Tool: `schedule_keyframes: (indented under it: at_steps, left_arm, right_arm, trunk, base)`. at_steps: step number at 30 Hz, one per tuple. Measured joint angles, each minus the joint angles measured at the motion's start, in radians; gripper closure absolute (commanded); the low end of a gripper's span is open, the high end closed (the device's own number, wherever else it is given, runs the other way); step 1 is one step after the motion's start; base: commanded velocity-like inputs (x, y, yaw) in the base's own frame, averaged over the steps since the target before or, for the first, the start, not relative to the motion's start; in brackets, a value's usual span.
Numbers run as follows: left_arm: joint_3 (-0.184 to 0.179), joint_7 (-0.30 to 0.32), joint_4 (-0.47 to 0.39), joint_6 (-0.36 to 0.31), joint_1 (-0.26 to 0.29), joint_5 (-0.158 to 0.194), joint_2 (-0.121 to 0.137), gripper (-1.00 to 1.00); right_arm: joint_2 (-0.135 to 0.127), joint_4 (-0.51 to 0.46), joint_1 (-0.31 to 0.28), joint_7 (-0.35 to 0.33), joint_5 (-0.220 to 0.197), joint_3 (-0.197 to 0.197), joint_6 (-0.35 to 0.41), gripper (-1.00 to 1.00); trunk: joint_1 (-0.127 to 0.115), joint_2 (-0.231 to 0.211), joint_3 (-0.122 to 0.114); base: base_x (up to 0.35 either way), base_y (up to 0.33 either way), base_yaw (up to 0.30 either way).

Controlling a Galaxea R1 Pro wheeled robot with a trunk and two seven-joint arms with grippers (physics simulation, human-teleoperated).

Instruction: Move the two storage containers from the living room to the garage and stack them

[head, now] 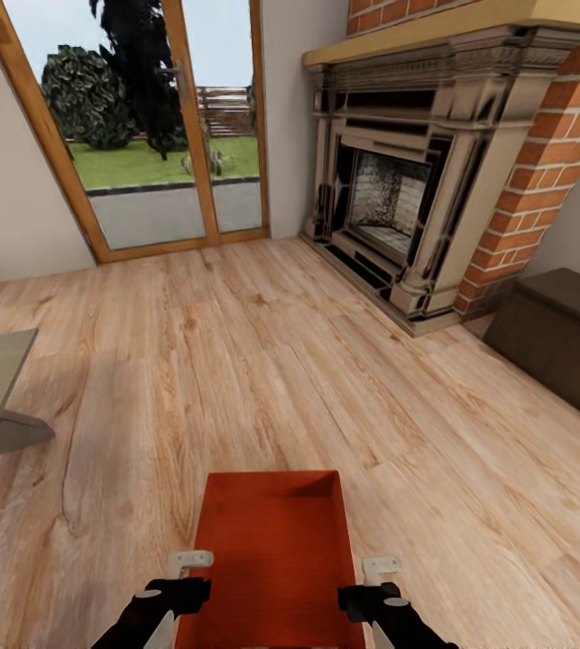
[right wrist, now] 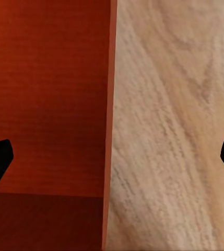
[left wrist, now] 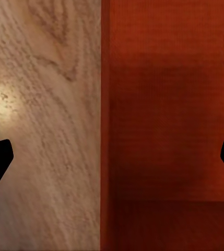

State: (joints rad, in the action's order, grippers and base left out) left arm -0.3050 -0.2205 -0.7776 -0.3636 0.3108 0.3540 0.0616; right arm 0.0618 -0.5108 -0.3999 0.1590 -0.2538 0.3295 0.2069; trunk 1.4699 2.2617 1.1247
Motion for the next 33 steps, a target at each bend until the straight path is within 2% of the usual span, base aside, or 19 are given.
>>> schedule_keyframes:
  at_steps: [14,33]
  left_arm:
    - [-0.001,0.001,-0.038,-0.001,0.0,-0.001,0.0,-1.0]
    - [-0.001,0.0,-0.043,0.0,0.0,-0.001,0.0,-1.0]
  right_arm:
    - [0.001,-0.013,0.0,0.0,0.0,0.0,-0.005,-1.0]
    - [-0.001,-0.04,0.0,0.0,0.0,0.001,-0.006,-1.0]
  trunk:
    - [0.0,0.0,0.022]
    - [0.0,0.0,0.052]
  base:
    - [0.0,0.0,0.0]
    - [0.0,0.0,0.0]
